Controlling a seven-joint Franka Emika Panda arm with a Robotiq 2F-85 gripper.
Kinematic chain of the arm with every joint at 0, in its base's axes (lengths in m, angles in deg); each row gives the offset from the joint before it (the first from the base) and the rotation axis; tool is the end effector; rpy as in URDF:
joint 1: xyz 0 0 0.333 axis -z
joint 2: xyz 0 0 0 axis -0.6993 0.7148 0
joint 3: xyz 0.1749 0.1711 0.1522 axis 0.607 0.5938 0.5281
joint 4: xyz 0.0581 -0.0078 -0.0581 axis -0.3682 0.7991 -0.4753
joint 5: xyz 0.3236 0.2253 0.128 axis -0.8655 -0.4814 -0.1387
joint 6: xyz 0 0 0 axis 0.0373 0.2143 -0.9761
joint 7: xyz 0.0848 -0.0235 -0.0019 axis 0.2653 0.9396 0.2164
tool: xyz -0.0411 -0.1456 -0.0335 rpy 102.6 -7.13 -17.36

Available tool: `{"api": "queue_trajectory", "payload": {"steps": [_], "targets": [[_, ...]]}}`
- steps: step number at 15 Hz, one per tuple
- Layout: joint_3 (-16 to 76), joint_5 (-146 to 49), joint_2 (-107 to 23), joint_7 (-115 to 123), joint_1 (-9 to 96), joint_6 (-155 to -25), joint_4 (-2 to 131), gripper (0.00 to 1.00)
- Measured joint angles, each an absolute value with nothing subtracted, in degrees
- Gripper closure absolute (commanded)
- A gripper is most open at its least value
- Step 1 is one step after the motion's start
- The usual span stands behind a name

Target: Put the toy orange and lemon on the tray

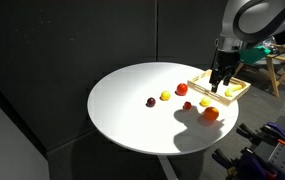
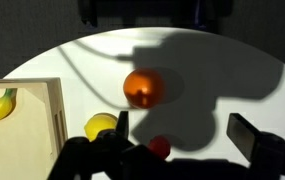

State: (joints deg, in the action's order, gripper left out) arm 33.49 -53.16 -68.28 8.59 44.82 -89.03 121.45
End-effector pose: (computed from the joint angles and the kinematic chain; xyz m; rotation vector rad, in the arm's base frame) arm 0.4316 -0.0058 0.2154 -3.1159 0.0576 0.1487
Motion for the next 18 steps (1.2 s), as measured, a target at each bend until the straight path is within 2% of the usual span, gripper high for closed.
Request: {"api": "queue_trajectory", "payload": {"steps": [18], "targets": [[33.43,-53.13,-66.68,8.6,44.84,-90.51,121.51,0.0]]}}
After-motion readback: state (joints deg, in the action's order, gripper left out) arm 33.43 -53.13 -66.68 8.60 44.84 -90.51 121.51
